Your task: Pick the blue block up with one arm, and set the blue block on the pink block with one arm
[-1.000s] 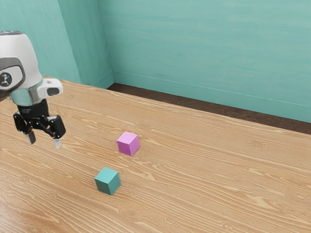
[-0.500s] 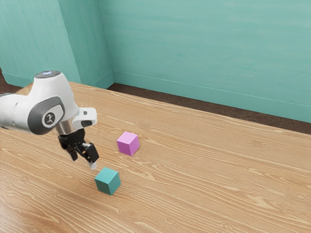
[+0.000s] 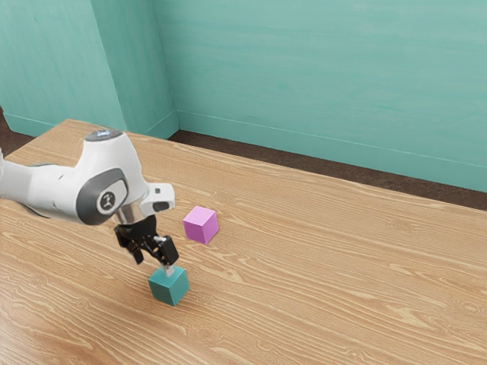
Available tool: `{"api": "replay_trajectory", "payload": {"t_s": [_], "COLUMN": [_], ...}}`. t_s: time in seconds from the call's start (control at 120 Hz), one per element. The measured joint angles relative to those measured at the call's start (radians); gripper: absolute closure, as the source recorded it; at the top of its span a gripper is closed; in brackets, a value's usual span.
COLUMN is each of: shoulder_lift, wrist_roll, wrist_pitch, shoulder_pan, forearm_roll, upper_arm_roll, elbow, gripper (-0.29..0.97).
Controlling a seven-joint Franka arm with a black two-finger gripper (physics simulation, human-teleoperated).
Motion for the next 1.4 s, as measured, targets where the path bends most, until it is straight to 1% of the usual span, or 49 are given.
{"api": "replay_trajectory", "payload": {"t_s": [0.167,0.292,0.433,0.65,0.892,1.15,1.4], "shoulder_lift": [0.006,0.029,0.071,0.087,0.139,0.135,0.160], "wrist_roll": [-0.003,-0.003,-0.001,0.001,0.005,0.007,0.007], "wrist_pitch": [-0.047,-0.071,-0.085,-0.083,-0.050,-0.041,-0.034], "shoulder_pan": [-0.001,-0.002,0.000,0.011,0.005,0.000,0.000], "forearm_roll": [0.006,0.058,0.079,0.071,0.067,0.062,0.061], "upper_arm_roll": [-0.014,-0.016,-0.016,-0.026,-0.037,-0.031,-0.029], "elbow": [0.011,0.042,0.081,0.087,0.117,0.113,0.114], "gripper": [0.00,0.00,0.00,0.00,0.00,0.00,0.00]}}
